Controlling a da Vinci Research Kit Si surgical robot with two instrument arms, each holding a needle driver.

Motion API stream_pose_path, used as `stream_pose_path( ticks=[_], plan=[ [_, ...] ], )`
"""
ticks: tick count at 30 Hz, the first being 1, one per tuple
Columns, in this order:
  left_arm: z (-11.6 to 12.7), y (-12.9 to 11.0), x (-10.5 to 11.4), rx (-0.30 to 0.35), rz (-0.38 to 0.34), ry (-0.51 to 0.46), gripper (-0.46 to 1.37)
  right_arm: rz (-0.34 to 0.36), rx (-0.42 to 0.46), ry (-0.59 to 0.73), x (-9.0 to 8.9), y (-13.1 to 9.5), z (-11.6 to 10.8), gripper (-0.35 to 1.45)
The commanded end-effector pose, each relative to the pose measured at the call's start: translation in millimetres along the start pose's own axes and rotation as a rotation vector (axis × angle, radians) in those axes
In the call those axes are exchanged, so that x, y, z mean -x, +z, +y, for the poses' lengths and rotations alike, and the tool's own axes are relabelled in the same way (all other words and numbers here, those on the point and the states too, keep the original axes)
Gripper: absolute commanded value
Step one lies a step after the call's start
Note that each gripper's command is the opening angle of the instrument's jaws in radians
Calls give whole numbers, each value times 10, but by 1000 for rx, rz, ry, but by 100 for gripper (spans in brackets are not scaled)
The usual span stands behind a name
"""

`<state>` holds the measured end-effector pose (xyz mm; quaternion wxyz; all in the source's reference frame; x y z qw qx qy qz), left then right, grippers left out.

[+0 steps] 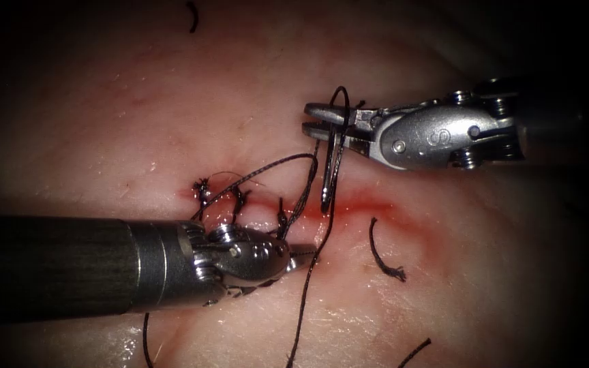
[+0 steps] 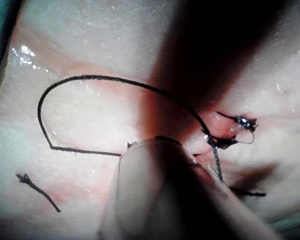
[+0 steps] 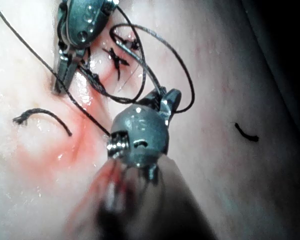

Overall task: Wound Closure
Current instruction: Throw the needle through the top of the incision using the right gripper

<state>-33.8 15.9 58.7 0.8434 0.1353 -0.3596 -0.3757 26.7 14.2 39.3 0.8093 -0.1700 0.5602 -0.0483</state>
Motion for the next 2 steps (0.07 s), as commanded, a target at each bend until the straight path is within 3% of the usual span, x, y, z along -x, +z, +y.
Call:
stream_pose_path(
  ticks=[1, 2],
  plan=[
    [1, -1, 0, 2, 0, 0, -35, 0, 10, 0, 0, 0, 0, -35],
    [1, -1, 1, 2, 1, -1, -35, -2, 13, 0, 0, 0, 1, -35]
  ],
)
